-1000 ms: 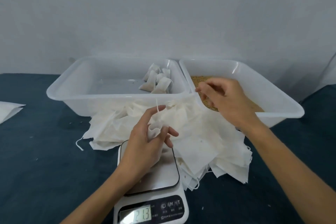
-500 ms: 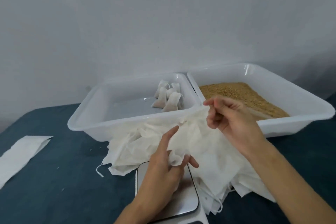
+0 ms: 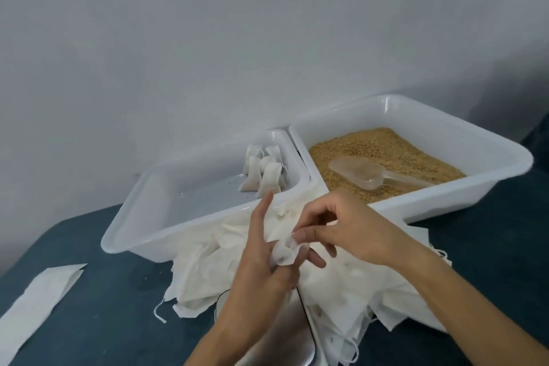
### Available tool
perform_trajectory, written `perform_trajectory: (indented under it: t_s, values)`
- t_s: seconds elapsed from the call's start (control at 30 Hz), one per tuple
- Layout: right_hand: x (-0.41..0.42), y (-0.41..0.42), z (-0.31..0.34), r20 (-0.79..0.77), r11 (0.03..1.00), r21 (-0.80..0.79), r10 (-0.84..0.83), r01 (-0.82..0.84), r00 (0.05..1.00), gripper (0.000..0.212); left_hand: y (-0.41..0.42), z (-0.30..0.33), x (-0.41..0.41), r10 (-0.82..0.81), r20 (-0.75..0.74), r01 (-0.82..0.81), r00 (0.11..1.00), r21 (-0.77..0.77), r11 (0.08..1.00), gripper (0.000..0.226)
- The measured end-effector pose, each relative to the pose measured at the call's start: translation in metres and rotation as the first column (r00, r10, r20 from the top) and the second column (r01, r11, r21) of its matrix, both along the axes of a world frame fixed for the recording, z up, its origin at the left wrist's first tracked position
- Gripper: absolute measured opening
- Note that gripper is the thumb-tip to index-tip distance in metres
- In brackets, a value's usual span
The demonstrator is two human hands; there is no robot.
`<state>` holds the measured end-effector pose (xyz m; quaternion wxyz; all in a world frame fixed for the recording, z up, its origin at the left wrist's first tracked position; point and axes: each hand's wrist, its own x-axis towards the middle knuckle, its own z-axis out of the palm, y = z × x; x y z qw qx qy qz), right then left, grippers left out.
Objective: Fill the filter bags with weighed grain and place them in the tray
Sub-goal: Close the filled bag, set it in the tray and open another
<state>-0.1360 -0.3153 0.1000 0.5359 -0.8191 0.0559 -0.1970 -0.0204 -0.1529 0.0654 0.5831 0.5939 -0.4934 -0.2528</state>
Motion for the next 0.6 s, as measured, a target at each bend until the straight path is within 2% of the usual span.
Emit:
perform_trajectory:
  t_s: [0.1, 0.17, 0.27, 0.33, 0.37, 0.43, 0.5, 0.57, 0.6]
  values:
    - [0.000, 0.001, -0.001, 0.044, 0.996, -0.047, -0.076, 0.078, 0.996, 0.014, 0.003, 0.009, 0.003, 0.016, 0.045, -0.018, 0.999, 0.043, 0.999, 0.081]
    - [-0.002, -0.002, 0.001, 0.118, 0.989, -0.004, -0.146, 0.147, 0.982, 0.015, 0.006, 0.016, 0.006, 0.029, 0.070, -0.034, 0.997, 0.068, 0.997, 0.075]
    - [-0.005, -0.009, 0.006, 0.258, 0.964, 0.115, -0.262, 0.240, 0.930, 0.022, 0.010, 0.030, 0.013, 0.022, 0.098, -0.030, 0.995, 0.080, 0.996, 0.047]
    - [-0.003, -0.005, 0.006, 0.351, 0.942, 0.111, -0.334, 0.315, 0.875, 0.024, 0.007, 0.043, 0.017, -0.005, 0.191, -0.014, 0.982, 0.094, 0.995, 0.020]
    - [-0.002, -0.003, 0.004, 0.383, 0.925, 0.105, -0.377, 0.365, 0.843, 0.023, 0.003, 0.050, 0.020, -0.003, 0.240, -0.022, 0.971, 0.100, 0.995, 0.013]
    - [-0.001, -0.001, 0.003, 0.418, 0.875, 0.079, -0.464, 0.477, 0.781, 0.017, -0.014, 0.062, 0.031, 0.079, 0.310, -0.105, 0.948, 0.070, 0.992, 0.015]
    - [-0.001, -0.002, 0.002, 0.432, 0.835, 0.046, -0.512, 0.549, 0.743, 0.010, -0.038, 0.073, 0.053, 0.244, 0.326, -0.258, 0.913, -0.002, 0.966, 0.019]
    - [0.001, -0.001, 0.000, 0.443, 0.839, 0.041, -0.501, 0.542, 0.743, 0.012, -0.067, 0.079, 0.084, 0.395, 0.318, -0.413, 0.862, -0.013, 0.911, 0.019]
    - [0.003, 0.000, -0.002, 0.449, 0.845, 0.026, -0.488, 0.535, 0.749, 0.013, -0.082, 0.079, 0.100, 0.440, 0.331, -0.476, 0.834, 0.031, 0.879, 0.020]
